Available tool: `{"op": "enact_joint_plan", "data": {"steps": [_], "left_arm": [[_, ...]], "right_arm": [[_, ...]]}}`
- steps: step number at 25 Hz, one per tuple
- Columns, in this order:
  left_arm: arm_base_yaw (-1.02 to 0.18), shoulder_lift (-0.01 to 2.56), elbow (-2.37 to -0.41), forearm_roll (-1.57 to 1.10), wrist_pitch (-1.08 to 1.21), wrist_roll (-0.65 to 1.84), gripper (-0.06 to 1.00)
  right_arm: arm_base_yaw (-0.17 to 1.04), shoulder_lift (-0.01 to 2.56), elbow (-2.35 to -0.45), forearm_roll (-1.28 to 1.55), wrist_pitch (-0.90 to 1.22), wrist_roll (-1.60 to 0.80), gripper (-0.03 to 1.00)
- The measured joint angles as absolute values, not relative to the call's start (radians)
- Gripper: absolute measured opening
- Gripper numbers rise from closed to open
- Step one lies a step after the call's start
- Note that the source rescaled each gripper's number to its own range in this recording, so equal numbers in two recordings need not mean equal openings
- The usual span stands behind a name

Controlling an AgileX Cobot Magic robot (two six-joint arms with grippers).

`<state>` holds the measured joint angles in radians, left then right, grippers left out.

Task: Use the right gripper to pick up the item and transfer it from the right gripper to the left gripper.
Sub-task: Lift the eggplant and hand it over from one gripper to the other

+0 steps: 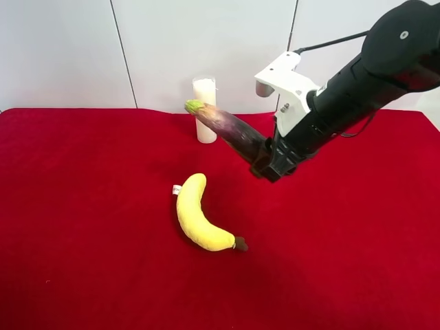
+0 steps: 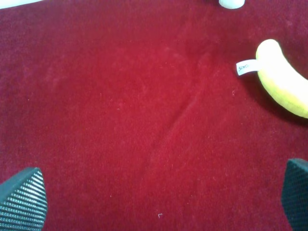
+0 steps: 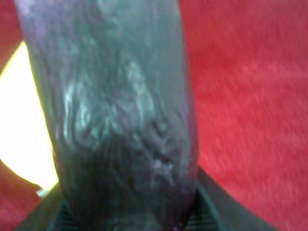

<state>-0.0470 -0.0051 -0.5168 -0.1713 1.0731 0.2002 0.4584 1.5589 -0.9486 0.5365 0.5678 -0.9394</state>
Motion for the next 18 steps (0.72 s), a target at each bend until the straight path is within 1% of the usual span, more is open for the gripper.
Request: {"op": "enact_joint_plan", "data": {"steps": [11, 18], "left_arm": [[-0.047, -0.005, -0.517, -0.171, 1.073, 0.2, 0.96], [-0.047, -0.005, -0.517, -0.171, 1.073, 0.2, 0.96]], "right_arm": [[0.458, 1.559, -0.949, 0.896, 0.601, -1.354, 0.0], [0.458, 1.559, -0.949, 1.05, 0.701, -1.486, 0.0]]}}
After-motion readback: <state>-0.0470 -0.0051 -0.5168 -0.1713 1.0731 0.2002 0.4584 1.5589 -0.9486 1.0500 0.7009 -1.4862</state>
